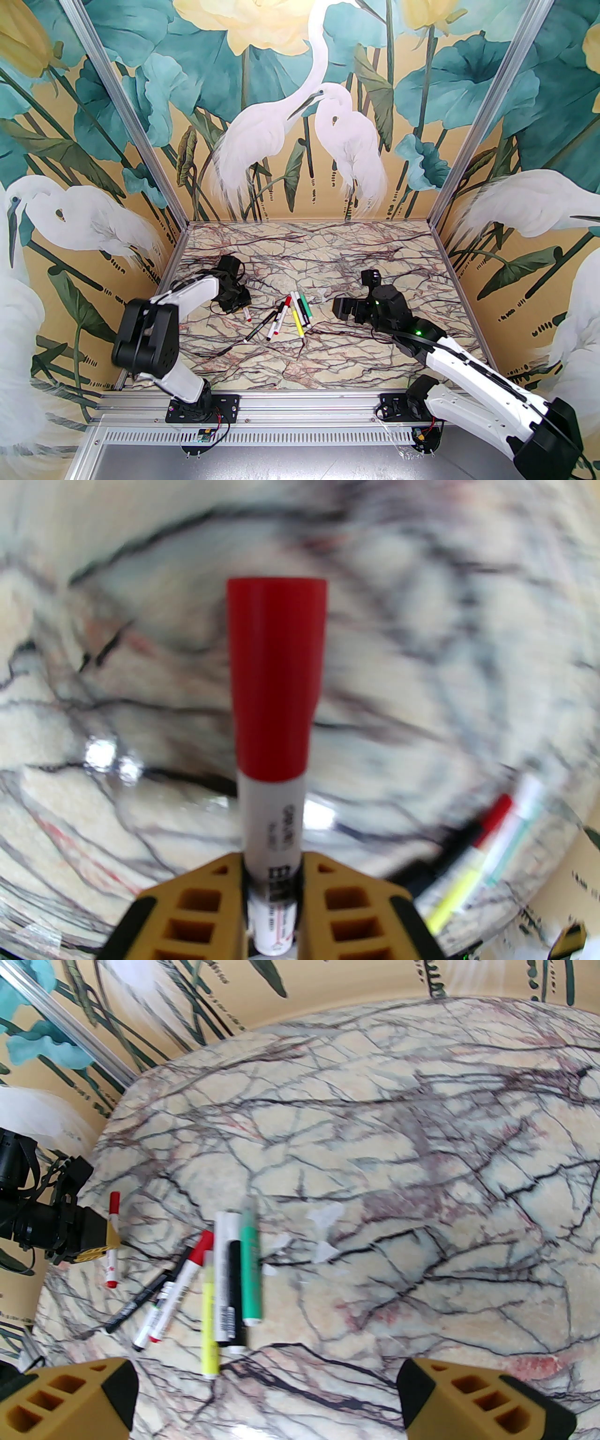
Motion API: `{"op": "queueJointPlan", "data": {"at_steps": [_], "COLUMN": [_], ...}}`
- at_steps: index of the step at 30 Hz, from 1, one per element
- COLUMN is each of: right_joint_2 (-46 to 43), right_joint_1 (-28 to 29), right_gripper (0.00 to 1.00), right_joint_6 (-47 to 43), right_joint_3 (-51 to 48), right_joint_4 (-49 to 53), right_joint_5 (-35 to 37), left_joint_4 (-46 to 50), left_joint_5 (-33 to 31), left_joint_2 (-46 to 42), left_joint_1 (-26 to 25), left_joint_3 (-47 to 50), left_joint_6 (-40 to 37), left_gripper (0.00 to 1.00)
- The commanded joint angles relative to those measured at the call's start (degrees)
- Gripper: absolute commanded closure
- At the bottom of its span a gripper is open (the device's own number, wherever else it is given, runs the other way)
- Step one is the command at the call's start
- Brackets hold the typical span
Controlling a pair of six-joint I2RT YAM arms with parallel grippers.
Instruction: Open the pen caps
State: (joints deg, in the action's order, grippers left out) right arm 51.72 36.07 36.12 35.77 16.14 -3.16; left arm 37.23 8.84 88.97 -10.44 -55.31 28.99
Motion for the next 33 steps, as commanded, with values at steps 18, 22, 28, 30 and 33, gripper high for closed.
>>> {"op": "queueJointPlan", "data": {"at_steps": [18,22,28,30,33], "right_joint_2": [7.41,11.95,15.87,16.70,17.73], "right_joint_1": [0.49,0.53,0.84,0.93,1.44], "right_gripper": [0.37,0.41,0.43,0.44,0.45], "right_joint_6": [13.31,13.21,13.48,13.63,13.58], "right_joint_3": [15.83,19.31,21.45,21.66,21.90], "right_joint_4": [1.23,1.59,0.97,0.37,-0.24], "right_joint_5": [-10.71,-11.34,-11.34,-12.08,-12.86], "left_joint_4": [-7.15,-7.52,-7.05,-7.06,-7.49], "left_joint_5": [27.07,29.54,29.72,29.65,29.57], "left_joint_2": [-14.75,-13.94,-13.05,-12.69,-12.16], "left_joint_1": [-20.60,-24.07,-27.45,-27.95,-28.56], "left_joint_3": [-5.99,-6.47,-7.33,-7.52,-7.71], "left_joint_6": [-14.47,-15.64,-16.29,-16.27,-15.82], "left_gripper": [0.82,0.82,0.82,0.82,0.82]}}
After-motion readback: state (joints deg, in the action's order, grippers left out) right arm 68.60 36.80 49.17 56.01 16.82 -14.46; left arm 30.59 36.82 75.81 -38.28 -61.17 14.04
